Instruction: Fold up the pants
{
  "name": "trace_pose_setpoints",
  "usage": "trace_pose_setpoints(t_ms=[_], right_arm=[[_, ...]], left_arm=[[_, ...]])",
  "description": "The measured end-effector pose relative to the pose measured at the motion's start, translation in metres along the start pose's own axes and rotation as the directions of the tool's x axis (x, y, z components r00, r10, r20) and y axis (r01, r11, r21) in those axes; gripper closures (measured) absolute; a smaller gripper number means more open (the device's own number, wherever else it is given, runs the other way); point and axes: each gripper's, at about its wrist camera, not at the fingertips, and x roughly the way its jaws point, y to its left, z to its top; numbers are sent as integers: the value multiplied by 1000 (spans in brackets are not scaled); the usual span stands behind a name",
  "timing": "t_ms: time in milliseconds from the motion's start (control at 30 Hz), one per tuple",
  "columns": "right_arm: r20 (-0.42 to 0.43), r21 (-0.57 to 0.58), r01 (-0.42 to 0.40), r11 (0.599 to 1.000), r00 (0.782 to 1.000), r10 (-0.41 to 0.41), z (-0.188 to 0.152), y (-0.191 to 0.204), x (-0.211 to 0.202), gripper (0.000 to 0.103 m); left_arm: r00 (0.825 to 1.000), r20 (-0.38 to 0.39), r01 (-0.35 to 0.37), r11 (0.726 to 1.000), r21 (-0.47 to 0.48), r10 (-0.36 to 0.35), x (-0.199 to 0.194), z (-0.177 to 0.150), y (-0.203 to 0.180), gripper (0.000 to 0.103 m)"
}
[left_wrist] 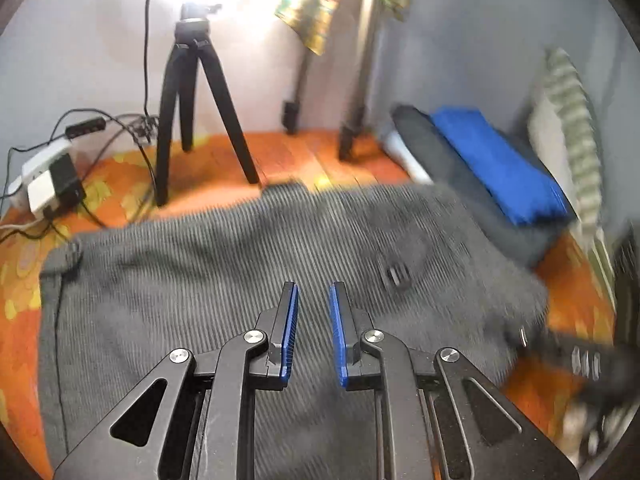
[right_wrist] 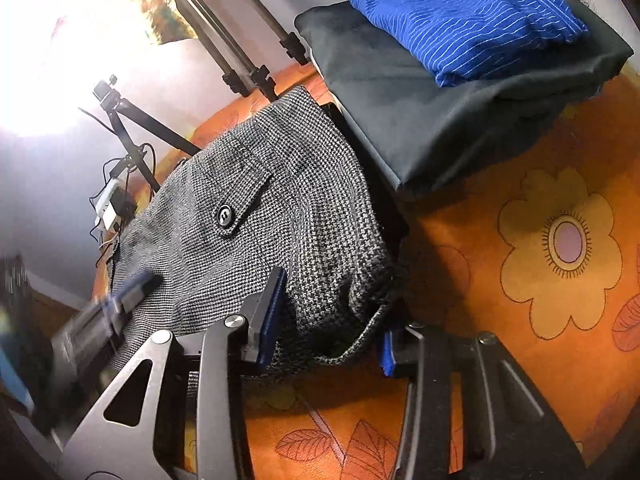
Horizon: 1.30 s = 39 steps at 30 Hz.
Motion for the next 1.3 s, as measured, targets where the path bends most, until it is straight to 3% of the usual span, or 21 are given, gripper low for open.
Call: trace_pose_setpoints(t_ms=[167, 333, 433, 533, 667, 800, 1000, 1100, 1200, 1267, 1300], right_arm=[[12, -38, 14, 999, 1000, -13, 0, 5, -2, 66], [19, -55, 19, 998, 1000, -18, 2, 6, -1, 74], [24, -59, 19, 998, 1000, -17, 3, 7, 0, 76], [35, -78, 26, 997, 999, -23, 2, 10, -1, 77], [46, -91, 24, 996, 999, -19, 2, 13, -5, 79], [67, -119, 26, 993, 998, -18, 1, 18, -11, 80], [125, -187, 30, 982, 992, -7, 1, 40, -27, 81], [150, -226, 35, 974, 989, -1, 0, 52, -34, 81], [159, -247, 37, 968, 987, 3, -1, 59, -37, 81], [166, -264, 43, 964, 986, 2, -1, 63, -38, 81], [170, -269, 44, 962, 986, 2, 0, 66, -39, 81]], left_arm=[[997, -4, -74, 997, -18, 74, 35, 22, -3, 89], [994, -64, -96, 995, -37, 94, 63, 10, 8, 88], [995, -50, -94, 994, -53, 92, 54, 9, 12, 87], [992, 14, -128, 989, -71, 129, 24, 1, 19, 87], [987, 4, -163, 987, -5, 163, -7, -29, 23, 87], [979, -72, -188, 981, 42, 191, -3, -55, 29, 87], [974, -26, -220, 969, 110, 224, 2, -64, 17, 87], [980, -12, -196, 979, 62, 197, -11, -66, 19, 87], [994, -4, -107, 994, 36, 108, -26, -79, 12, 87], [999, -44, -22, 998, 61, 24, -22, -89, 0, 87], [998, -58, -25, 996, 85, 30, -17, -93, -5, 87]])
